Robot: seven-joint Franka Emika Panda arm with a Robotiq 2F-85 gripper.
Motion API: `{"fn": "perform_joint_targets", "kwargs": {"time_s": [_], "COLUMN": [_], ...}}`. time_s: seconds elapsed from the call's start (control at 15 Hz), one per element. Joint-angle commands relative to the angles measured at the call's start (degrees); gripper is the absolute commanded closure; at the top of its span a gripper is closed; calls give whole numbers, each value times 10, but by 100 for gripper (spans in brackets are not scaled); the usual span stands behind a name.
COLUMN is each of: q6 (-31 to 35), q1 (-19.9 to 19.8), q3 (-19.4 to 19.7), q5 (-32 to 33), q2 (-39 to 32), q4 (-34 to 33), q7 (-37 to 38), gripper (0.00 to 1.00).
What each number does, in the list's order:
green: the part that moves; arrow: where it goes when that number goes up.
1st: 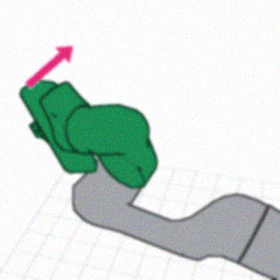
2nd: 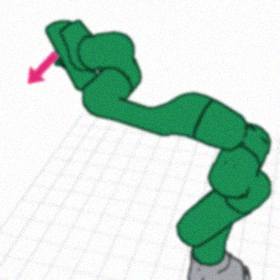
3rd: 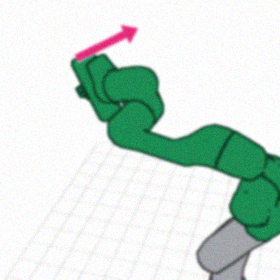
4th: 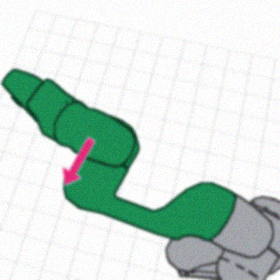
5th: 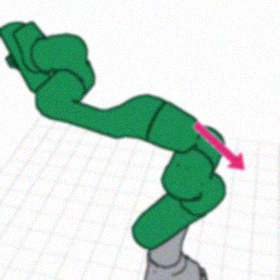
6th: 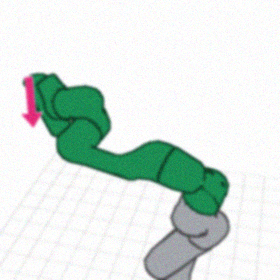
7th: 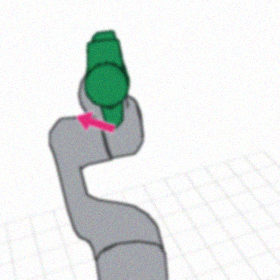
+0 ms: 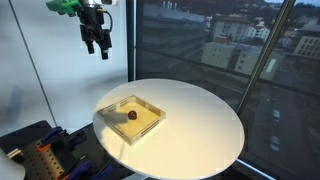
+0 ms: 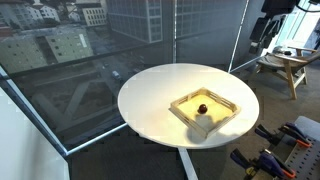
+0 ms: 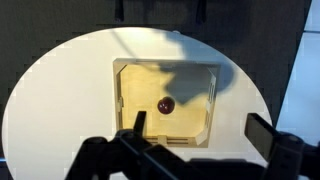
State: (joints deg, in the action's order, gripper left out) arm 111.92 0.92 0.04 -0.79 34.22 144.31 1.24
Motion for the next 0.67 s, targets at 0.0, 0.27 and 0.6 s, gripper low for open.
{"fn": "perform_joint_targets", "kwargs": {"time_s": [0.0,0.27,0.6], "q6": [22,38,47], "q1": [6,12,13], "q3": [6,9,12], "q5": [-14,-26,-34], "q2": [-17,-38,-78], "q4": [-14,-26,-52], "q7": [-19,-34,-51], "gripper": [0,0,0]}}
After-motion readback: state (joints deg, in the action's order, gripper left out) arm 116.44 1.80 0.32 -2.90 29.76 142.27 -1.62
